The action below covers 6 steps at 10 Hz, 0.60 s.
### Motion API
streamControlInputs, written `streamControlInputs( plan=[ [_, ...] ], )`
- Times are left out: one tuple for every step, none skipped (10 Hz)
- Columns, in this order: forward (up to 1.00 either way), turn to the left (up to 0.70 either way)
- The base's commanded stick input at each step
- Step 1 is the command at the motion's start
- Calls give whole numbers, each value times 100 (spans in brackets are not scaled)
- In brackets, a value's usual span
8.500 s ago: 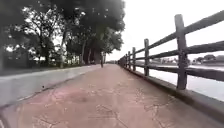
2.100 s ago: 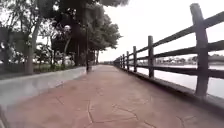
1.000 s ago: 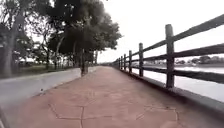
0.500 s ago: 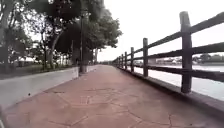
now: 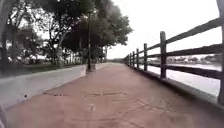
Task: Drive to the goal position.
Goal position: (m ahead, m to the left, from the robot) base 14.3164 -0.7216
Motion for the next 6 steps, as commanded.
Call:
streamControlInputs(
  plan=[
    [100, 0],
    [100, 0],
    [100, 0],
    [100, 0],
    [100, 0],
    [100, 0]
  ],
)
